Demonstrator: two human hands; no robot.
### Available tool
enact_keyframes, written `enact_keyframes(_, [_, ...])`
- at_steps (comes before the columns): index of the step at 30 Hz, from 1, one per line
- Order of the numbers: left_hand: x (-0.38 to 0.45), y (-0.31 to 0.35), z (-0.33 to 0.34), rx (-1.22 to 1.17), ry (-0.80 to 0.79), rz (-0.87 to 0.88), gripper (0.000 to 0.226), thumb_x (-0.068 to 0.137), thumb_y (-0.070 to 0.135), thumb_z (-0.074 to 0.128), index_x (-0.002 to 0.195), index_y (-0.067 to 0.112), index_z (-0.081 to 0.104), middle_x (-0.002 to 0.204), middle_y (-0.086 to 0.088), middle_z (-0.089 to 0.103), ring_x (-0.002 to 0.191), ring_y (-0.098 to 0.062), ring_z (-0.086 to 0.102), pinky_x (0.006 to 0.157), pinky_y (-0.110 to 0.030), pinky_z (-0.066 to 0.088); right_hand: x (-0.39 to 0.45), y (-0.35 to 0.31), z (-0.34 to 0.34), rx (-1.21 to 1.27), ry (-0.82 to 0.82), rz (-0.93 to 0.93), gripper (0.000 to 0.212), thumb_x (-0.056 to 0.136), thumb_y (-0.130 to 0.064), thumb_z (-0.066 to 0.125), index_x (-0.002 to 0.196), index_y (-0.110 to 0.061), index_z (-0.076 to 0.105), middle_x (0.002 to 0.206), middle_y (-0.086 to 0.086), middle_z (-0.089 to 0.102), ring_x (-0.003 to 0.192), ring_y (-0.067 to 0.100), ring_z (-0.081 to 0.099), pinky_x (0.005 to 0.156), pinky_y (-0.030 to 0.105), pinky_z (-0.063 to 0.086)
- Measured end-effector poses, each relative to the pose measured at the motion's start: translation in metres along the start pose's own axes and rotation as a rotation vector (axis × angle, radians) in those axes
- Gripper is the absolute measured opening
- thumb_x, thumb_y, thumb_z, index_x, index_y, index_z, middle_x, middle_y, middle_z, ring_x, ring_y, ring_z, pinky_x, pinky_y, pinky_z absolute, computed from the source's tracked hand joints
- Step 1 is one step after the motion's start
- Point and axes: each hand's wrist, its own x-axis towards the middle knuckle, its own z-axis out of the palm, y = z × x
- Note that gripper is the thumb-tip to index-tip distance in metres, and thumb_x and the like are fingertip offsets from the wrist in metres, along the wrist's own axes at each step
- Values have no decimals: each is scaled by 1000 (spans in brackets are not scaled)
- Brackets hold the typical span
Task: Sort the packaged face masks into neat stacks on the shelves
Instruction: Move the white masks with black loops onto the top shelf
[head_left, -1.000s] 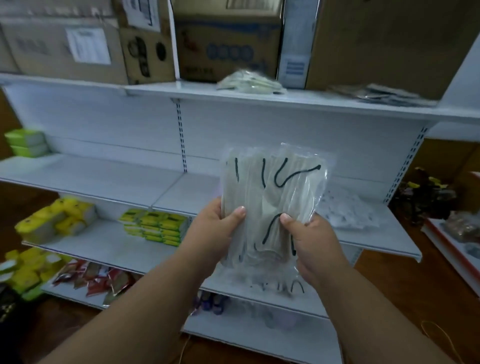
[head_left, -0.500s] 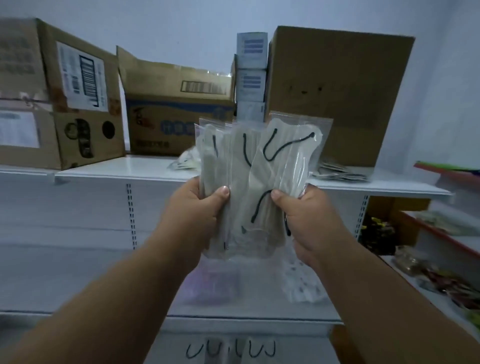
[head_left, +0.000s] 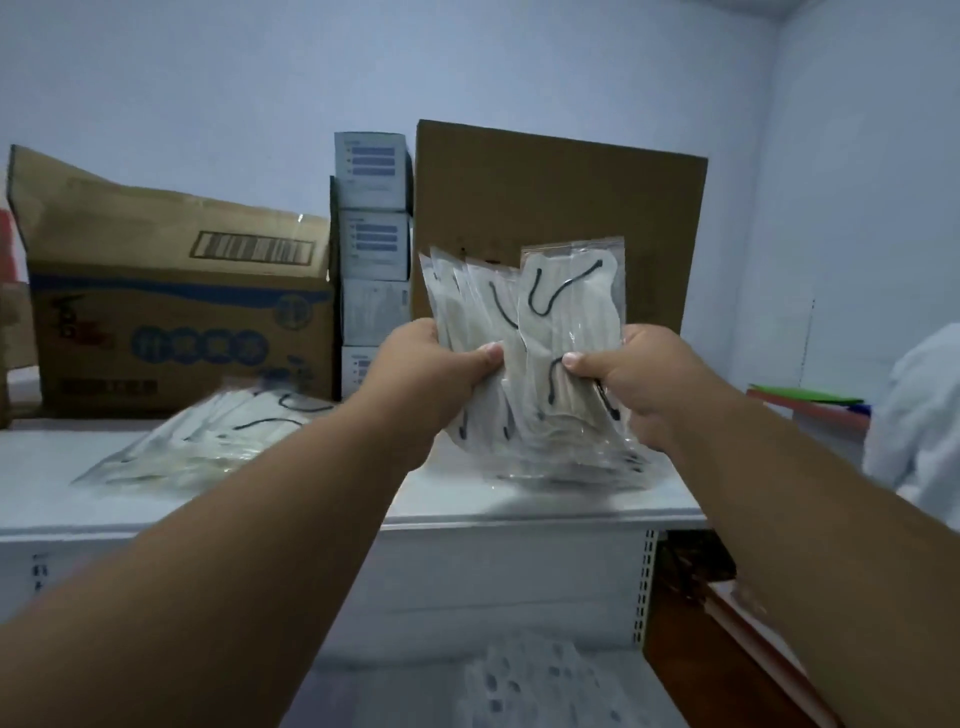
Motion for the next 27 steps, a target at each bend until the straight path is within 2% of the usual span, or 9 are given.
enact_keyframes(4, [53, -15, 30, 134, -27, -49, 24, 85, 22, 77, 104, 16, 63, 95, -5, 71, 84, -23, 71, 68, -39, 61, 68, 21, -4, -248, -66, 47, 28, 74, -14, 84, 97, -6, 70, 94, 14, 74, 89, 32, 71, 87, 50, 57])
enact_keyframes(6, [69, -36, 44, 384, -63, -77, 15, 82, 18, 77, 89, 16, 65, 86, -5, 71, 78, -21, 71, 68, -38, 62, 89, 37, 1, -448, -136, 85, 29, 74, -15, 84, 97, -7, 69, 93, 13, 73, 88, 29, 70, 86, 46, 58])
enact_keyframes(8, [77, -56, 51, 674, -132, -89, 17, 76, 28, 77, 83, 15, 67, 80, -5, 72, 69, -19, 69, 64, -31, 61, 100, 51, 9, -659, -206, 79, 32, 74, -20, 85, 98, -9, 68, 92, 9, 72, 84, 25, 69, 81, 39, 59])
enact_keyframes(11, [84, -71, 55, 1084, -140, -39, 63, 62, 61, 69, 107, 19, 56, 101, -3, 67, 90, -23, 65, 79, -36, 57, 103, 58, 18, -931, -256, 24, 35, 76, -32, 80, 100, -14, 63, 94, 4, 67, 86, 22, 65, 79, 36, 58])
enact_keyframes(14, [79, -65, 59, 1324, 2, 121, 62, 82, 52, 66, 125, 15, 40, 123, -10, 49, 115, -31, 50, 93, -40, 44, 102, 52, 22, -1124, -174, -79, 23, 88, -27, 63, 107, -16, 55, 102, 4, 61, 94, 26, 60, 75, 37, 53])
enact_keyframes(16, [72, -55, 62, 1339, 10, 194, 56, 87, 49, 65, 125, 17, 39, 124, -8, 46, 117, -30, 47, 94, -40, 42, 99, 48, 25, -1218, -102, -142, 32, 88, -21, 65, 116, -16, 52, 105, 5, 61, 93, 27, 59, 68, 37, 51])
enact_keyframes(18, [67, -54, 58, 1270, -3, 231, 42, 88, 45, 65, 113, 22, 40, 116, -4, 46, 112, -26, 48, 92, -38, 42, 93, 42, 27, -1256, -96, -186, 40, 85, -23, 71, 117, -17, 48, 103, 4, 60, 91, 27, 59, 64, 38, 51])
enact_keyframes(21, [57, -53, 42, 1166, -25, 298, 31, 86, 43, 64, 103, 25, 45, 104, 3, 48, 103, -20, 50, 88, -34, 46, 79, 33, 28, -1211, -166, -253, 27, 84, -26, 71, 99, -22, 50, 96, 1, 58, 87, 24, 58, 65, 37, 51])
enact_keyframes(27, [13, -43, -5, 1050, -8, 415, 21, 89, 40, 59, 109, 34, 56, 106, 12, 56, 102, -12, 53, 89, -32, 49, 27, 13, 47, -1078, -287, -368, 16, 90, -39, 64, 100, -26, 65, 102, -5, 63, 96, 20, 60, 85, 38, 54])
